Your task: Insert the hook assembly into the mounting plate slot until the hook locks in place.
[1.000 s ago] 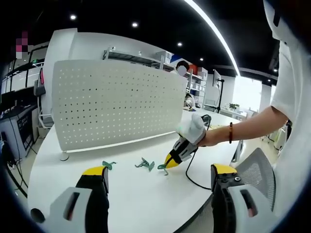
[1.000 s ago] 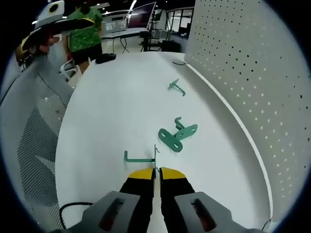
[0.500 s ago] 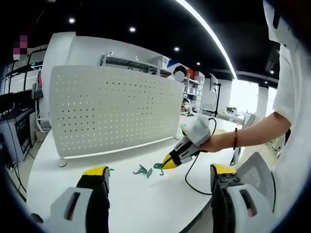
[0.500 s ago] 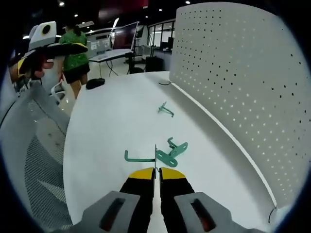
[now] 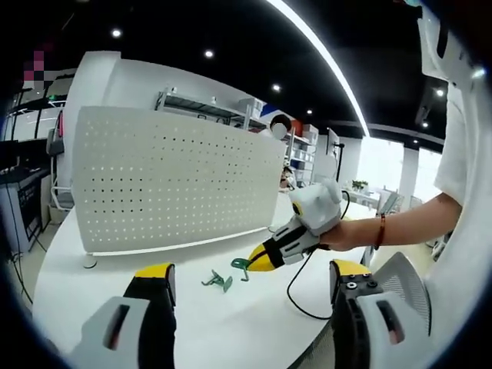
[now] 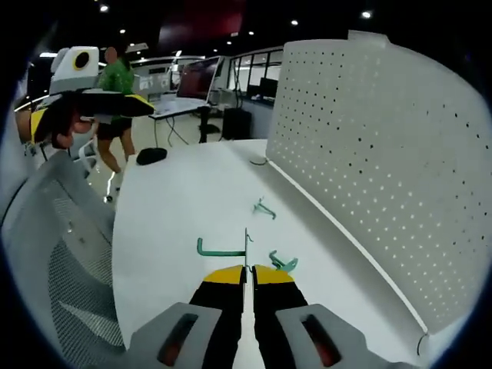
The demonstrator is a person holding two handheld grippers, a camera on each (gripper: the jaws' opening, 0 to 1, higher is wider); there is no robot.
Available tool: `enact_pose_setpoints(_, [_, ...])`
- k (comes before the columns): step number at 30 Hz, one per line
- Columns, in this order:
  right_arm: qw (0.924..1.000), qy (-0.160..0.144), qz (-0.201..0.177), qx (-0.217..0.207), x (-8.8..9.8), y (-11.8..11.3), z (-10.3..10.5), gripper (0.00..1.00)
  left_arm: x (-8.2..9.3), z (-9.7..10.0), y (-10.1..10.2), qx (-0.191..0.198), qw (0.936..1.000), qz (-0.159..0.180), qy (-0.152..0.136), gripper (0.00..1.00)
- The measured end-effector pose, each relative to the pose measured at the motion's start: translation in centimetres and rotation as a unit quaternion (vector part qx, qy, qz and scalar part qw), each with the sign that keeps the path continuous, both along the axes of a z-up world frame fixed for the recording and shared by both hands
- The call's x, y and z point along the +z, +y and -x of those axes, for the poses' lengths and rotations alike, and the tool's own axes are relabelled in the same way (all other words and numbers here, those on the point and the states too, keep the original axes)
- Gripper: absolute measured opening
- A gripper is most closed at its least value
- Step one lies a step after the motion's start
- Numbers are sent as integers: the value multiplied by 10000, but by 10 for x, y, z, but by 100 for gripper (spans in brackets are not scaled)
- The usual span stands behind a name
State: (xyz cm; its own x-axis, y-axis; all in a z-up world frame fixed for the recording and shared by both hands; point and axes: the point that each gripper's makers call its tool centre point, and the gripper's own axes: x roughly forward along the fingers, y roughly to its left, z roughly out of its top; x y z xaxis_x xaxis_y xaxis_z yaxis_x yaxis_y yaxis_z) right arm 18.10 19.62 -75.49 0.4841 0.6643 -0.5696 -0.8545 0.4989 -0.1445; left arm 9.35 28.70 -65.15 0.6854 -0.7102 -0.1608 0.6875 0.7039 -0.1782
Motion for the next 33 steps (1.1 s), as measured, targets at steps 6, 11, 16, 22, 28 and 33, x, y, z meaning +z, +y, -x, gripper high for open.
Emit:
enact_pose_setpoints(6, [9997, -101, -188, -148, 14, 4, 6, 2, 6, 0, -2, -143, 9996, 30, -248, 79])
enact_pose_setpoints(11, [9988, -175, -354, -295, 25, 6, 11, 2, 4, 0, -5, -271, 9995, 104, -106, 78])
enact_pose_setpoints(16, [9974, -279, -528, -413, 38, 9, 17, 2, 4, 0, -7, -342, 9992, 161, -108, 78])
enact_pose_setpoints(22, [9958, -412, -617, -541, 50, 10, 21, 2, 5, 3, -10, -476, 9987, 196, -59, 76])
enact_pose_setpoints(28, [9940, -422, -832, -564, 59, 16, 27, 2, 5, 4, -10, -497, 9980, 394, 60, 73])
enact_pose_setpoints(33, [9921, -509, -981, -592, 69, 22, 32, 2, 6, 5, -10, -478, 9977, 468, 105, 71])
